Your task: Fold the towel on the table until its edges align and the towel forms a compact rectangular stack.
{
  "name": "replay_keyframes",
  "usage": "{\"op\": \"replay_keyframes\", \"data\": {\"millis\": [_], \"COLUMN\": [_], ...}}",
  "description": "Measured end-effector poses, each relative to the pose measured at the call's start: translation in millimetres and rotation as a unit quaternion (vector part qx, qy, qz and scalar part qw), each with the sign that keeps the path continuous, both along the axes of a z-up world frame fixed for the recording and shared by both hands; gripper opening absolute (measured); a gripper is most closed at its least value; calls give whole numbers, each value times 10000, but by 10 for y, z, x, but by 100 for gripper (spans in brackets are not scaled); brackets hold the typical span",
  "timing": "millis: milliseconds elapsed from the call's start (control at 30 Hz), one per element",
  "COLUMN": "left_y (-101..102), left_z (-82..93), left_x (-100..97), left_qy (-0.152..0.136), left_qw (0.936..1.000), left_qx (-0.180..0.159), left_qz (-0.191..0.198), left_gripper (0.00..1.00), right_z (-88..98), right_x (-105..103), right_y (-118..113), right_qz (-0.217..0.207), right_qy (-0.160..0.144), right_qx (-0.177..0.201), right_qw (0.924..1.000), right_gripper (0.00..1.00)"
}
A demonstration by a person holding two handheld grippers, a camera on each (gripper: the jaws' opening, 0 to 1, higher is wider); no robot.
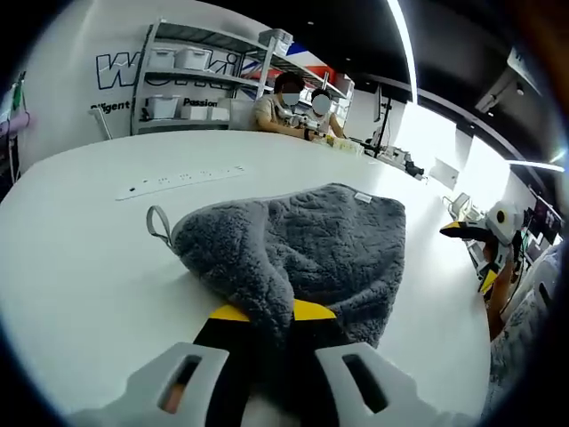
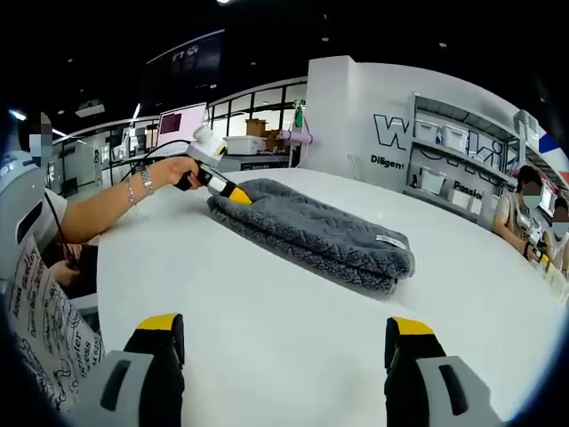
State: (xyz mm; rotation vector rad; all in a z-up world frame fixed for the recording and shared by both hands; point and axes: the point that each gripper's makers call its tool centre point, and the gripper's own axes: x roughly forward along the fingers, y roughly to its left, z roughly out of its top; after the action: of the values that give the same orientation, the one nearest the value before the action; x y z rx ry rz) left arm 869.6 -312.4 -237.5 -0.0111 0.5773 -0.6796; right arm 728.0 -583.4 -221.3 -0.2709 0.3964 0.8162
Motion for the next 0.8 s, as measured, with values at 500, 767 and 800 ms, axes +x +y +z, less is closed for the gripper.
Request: {"op": "replay_keyframes", "data": {"millis": [500,767,800], "left_y": [403,761,809], "left_z": [33,70,86], "left_x": [-145,-55,-51], "left_qy": [105,289,307], "left_qw": [9987,9970,9966], "left_qx": [495,677,720], "left_qz": [100,232,258], "left_gripper": [14,14,14], "right_z": [-21,-41,-48], "right_x": [7,9,7], "right_y": [36,30,28], "right_qz": [-10,-35,-28], "right_qy": [75,120,126], "right_qx": [48,75,62], "right_qw": [10000,9999,9999], "right_gripper": [99,99,99]}}
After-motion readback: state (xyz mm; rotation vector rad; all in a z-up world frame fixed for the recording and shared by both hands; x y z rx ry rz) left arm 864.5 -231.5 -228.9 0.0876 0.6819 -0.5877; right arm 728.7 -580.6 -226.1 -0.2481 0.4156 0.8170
